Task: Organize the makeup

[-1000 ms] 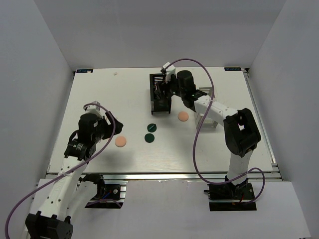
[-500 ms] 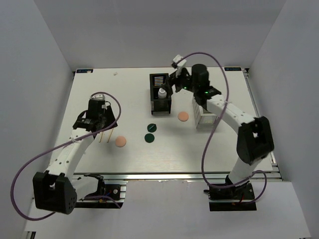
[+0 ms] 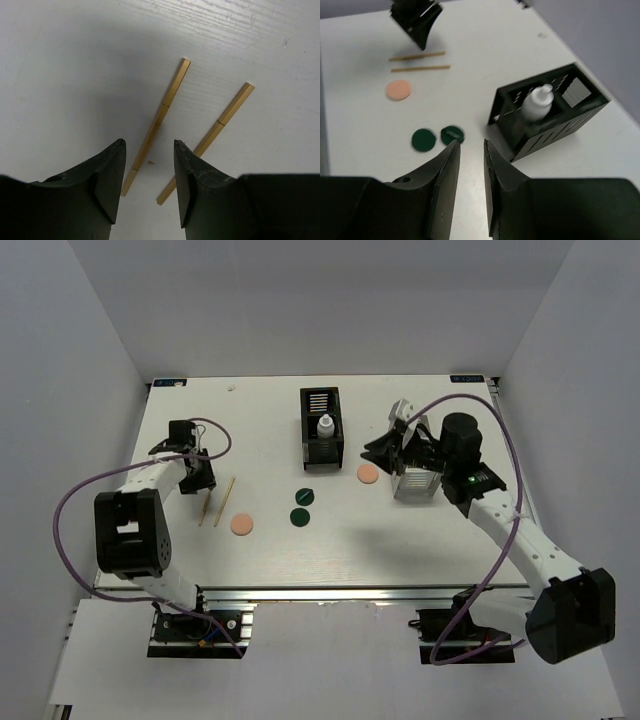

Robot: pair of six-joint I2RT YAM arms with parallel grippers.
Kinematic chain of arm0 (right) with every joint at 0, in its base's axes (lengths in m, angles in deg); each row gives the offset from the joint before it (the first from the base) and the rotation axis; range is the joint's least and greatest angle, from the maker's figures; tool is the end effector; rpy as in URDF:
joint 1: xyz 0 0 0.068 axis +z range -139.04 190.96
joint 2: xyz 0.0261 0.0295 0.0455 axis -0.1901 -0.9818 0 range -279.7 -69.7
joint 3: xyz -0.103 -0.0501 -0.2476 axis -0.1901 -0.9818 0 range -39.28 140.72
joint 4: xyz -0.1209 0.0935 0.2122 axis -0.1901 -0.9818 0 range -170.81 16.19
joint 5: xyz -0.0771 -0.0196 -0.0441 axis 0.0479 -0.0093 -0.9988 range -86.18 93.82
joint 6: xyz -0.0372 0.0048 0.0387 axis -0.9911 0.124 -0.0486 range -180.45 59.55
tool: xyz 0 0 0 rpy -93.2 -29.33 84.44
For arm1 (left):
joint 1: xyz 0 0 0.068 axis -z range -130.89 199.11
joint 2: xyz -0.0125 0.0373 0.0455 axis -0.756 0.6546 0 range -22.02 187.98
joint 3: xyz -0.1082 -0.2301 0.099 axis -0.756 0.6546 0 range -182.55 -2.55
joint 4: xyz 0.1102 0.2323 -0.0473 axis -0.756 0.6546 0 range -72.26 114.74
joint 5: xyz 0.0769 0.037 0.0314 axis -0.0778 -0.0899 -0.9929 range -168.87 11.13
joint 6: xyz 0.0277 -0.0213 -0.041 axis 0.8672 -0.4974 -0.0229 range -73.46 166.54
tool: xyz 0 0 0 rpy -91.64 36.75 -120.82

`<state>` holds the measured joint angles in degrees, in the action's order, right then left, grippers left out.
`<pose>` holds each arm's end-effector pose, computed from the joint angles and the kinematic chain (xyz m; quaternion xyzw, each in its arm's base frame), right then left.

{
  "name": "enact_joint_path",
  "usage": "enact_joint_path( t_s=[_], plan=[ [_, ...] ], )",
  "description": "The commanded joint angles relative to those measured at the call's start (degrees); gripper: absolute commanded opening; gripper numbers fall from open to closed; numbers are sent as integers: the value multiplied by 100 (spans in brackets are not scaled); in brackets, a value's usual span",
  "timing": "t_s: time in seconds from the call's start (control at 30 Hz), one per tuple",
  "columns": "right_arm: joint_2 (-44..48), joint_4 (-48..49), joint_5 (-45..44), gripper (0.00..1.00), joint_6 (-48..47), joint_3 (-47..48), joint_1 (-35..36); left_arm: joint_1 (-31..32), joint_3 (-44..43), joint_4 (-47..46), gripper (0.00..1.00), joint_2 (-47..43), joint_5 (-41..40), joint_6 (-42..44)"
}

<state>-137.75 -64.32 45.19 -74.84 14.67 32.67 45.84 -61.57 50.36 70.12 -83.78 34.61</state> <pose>0.2459 0.1233 0.3489 -0.4408 0.5795 0.2996 0.6166 0.3122 0.0208 0.1940 -0.1381 0.9670 0.0259 0.2125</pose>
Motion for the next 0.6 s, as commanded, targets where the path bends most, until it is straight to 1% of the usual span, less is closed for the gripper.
enact_joint_path(
  t_s=[0.0, 0.13, 0.27, 0.33, 0.37, 0.4, 0.5, 0.57],
  plan=[
    [423, -439, 294, 32, -55, -367, -9, -7, -250, -186, 54, 234, 103, 559],
    [810, -545, 170, 32, 103, -789, -1, -7, -189, -379, 54, 603, 306, 665],
    [890, -659, 153, 33, 130, -869, -9, -7, -144, -502, 51, 805, 333, 665],
    [899, -677, 144, 33, 130, -843, -18, -7, -144, -555, 45, 893, 157, 648],
    [899, -686, 153, 33, 138, -825, -18, -7, -153, -564, 40, 911, 61, 639],
    [890, -695, 144, 33, 147, -808, -18, -7, -171, -573, 31, 955, -123, 621],
    [890, -721, 135, 34, 165, -772, -27, -7, -127, -625, 22, 947, -405, 621],
    [881, -730, 126, 34, 174, -737, -44, -7, -74, -687, 20, 903, -467, 647]
  ],
)
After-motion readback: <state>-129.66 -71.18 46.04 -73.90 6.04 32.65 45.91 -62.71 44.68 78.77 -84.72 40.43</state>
